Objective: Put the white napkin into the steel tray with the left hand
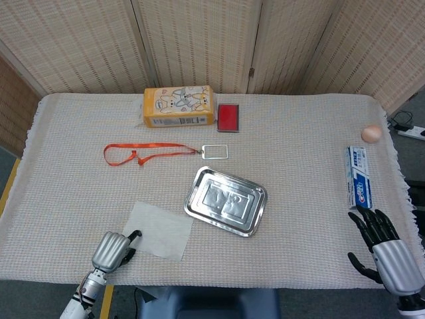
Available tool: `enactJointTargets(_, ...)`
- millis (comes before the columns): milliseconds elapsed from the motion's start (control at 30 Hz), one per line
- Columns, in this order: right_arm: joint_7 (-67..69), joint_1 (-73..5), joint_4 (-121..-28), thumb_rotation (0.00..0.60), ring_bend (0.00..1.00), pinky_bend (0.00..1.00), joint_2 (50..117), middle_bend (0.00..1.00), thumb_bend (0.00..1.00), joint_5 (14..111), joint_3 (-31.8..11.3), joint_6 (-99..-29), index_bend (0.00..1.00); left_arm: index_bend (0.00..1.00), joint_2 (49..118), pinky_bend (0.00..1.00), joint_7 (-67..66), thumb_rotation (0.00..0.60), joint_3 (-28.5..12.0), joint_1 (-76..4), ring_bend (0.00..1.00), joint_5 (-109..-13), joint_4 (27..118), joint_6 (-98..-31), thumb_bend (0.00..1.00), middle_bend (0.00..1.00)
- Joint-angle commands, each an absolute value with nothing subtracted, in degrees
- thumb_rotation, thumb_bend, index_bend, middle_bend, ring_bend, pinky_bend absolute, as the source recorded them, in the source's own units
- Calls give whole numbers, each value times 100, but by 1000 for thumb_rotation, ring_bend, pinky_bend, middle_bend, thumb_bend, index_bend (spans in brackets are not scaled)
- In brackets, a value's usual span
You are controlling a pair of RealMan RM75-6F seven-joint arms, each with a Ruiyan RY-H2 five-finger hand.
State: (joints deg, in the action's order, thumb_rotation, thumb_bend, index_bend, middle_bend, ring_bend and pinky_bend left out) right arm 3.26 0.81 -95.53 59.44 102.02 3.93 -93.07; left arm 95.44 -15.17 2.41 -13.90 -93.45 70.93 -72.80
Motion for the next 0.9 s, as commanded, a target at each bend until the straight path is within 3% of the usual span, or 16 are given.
enactJointTargets(33, 352, 86, -9549, 600, 0, 0, 5931, 0, 376, 10199, 388, -9326, 0, 387, 9577, 1000, -1526, 600, 225, -1425, 1000, -9310, 7061, -7246, 230, 1000)
enactJointTargets(333, 398, 95, -9543, 600, 0, 0, 5910, 0, 376, 10184, 377, -9352, 0, 440, 9735, 1000, -1448, 600, 213, -1529, 1000, -9335, 6814, -7301, 246, 1000)
enactJointTargets(667, 369, 91, -9544, 600, 0, 0, 5918, 0, 376, 10174, 376, -9324, 0, 609, 10253, 1000, -898, 600, 162, -1551, 1000, -9668, 5792, -8054, 434, 1000)
enactJointTargets(900, 350, 93, -9549, 600, 0, 0, 5919, 0, 376, 10169, 378, -9316, 0, 636, 10533, 1000, -498, 600, 137, -1569, 1000, -9744, 5268, -8390, 516, 1000)
